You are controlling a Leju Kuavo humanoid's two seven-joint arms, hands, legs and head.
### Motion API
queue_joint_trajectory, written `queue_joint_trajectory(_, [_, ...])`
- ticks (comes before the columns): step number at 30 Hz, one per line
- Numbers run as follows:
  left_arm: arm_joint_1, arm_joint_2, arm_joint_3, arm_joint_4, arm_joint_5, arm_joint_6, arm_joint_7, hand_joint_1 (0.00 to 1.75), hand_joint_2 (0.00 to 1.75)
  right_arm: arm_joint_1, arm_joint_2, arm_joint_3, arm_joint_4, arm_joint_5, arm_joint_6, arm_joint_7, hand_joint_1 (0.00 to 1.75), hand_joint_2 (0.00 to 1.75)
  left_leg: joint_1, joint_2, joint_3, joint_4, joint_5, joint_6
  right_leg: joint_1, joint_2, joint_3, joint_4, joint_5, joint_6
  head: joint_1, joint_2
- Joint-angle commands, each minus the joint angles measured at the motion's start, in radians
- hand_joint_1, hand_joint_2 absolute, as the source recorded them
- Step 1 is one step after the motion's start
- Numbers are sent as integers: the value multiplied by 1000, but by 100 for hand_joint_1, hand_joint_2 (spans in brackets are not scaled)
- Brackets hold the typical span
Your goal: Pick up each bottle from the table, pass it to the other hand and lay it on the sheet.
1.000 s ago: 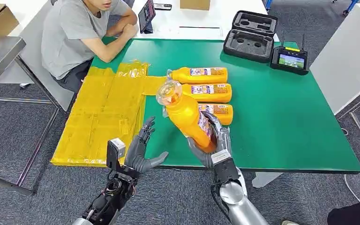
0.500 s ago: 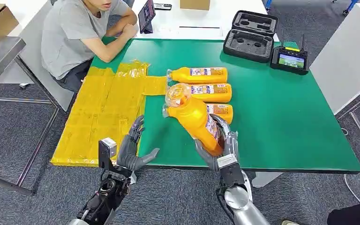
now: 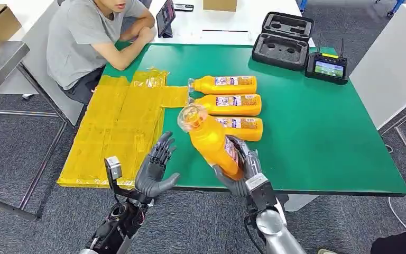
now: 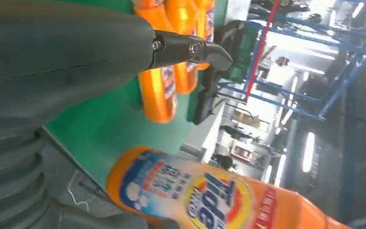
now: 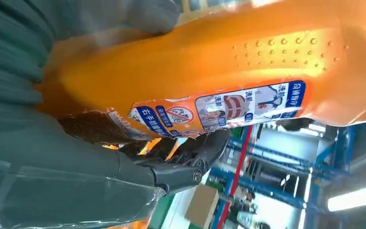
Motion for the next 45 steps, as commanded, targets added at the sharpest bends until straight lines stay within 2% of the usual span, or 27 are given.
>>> queue_joint_trajectory(1, [-19,26,-23,3,8,-16,-1,0,175,-67,20,-21,87,1,15,-2,175,175,0,2,1,1,-1,-1,0,2,1,1,0,-1,0,0])
queue_joint_trajectory(4, [-19,26,-23,3,8,-16,-1,0,175,-67,20,-21,87,1,15,-2,175,175,0,2,1,1,0,-1,0,1,1,0,0,-1,0,0])
queue_joint_trajectory(9, [-31,9,-53,15,41,-96,25,0,175,-74,12,-40,109,-11,54,-2,175,175,0,1,1,1,-1,-1,0,1,1,1,0,-1,0,0])
queue_joint_trajectory(14, [-43,7,-51,27,44,-58,9,0,175,-87,19,-26,136,17,56,-2,175,175,0,1,1,1,-1,-1,0,1,1,1,0,-2,0,0])
queue_joint_trajectory(26, [-59,-9,-84,9,48,-72,0,0,175,-120,38,-1,207,-1,103,-2,175,175,0,1,1,1,0,-1,0,1,0,1,0,-1,0,0])
queue_joint_trajectory(45, [-80,-33,-115,53,42,-63,-2,0,175,-157,40,87,254,21,51,-2,175,175,0,2,1,2,-1,-1,0,1,1,1,0,-2,0,0])
